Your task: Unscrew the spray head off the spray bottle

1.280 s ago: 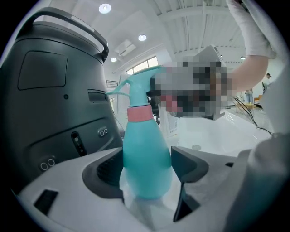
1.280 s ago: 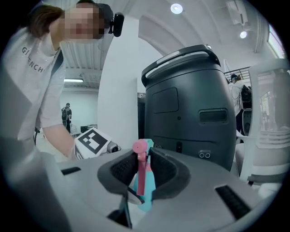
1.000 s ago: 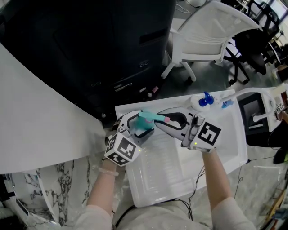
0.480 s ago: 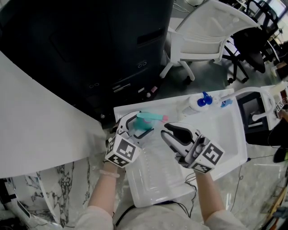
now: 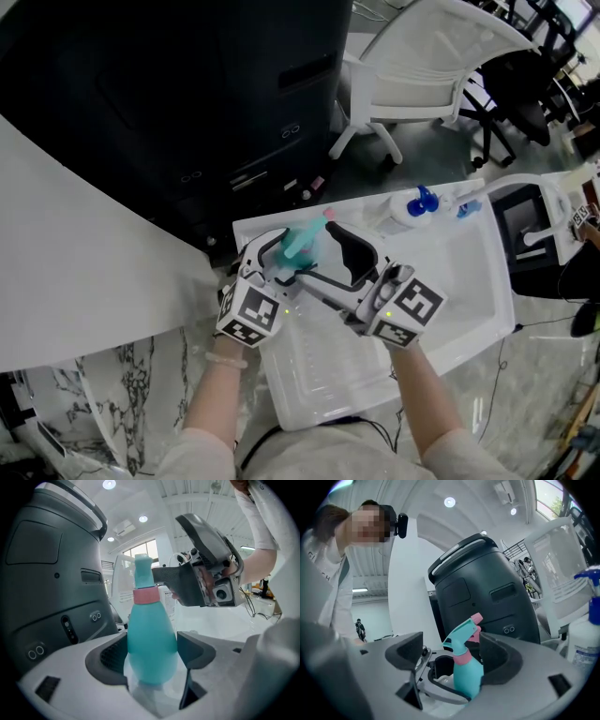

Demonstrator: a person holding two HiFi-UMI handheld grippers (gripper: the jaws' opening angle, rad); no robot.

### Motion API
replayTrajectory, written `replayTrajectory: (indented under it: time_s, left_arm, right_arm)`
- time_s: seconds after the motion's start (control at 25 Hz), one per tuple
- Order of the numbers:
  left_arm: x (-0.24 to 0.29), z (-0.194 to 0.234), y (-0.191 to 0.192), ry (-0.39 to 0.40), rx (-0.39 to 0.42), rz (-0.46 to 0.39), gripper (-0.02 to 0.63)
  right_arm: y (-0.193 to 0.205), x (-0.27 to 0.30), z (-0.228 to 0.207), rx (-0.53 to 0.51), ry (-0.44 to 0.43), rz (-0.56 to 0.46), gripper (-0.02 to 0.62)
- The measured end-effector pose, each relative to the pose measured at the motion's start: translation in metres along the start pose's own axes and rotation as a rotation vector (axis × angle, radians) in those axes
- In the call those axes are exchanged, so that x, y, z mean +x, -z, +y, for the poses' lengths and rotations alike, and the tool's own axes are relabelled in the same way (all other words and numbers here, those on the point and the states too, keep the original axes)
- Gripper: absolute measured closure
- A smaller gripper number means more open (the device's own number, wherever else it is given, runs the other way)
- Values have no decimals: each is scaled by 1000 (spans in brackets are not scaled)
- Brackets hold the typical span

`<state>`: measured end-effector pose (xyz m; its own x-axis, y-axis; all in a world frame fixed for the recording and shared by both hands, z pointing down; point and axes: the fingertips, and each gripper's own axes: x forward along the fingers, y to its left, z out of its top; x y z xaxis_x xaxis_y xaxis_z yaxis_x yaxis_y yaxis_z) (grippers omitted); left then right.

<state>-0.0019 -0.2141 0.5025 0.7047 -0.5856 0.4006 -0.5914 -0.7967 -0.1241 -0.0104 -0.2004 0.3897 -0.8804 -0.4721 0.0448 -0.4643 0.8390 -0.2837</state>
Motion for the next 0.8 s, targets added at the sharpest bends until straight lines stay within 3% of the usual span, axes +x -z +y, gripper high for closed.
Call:
replayTrajectory:
  time_s: [0.2,0.4,0.8]
  left_arm:
    - [0,0,-1,-7,-5,2,272]
    - [0,0,0,-8,-18,-1,272]
    - [1,1,1,-2,-44,-7,272]
  right_arm:
    - [4,22,4,-65,36,43,217]
    - [11,18,-4,-139,104,109,311]
    - [10,-20,-40,-87,236,64,387]
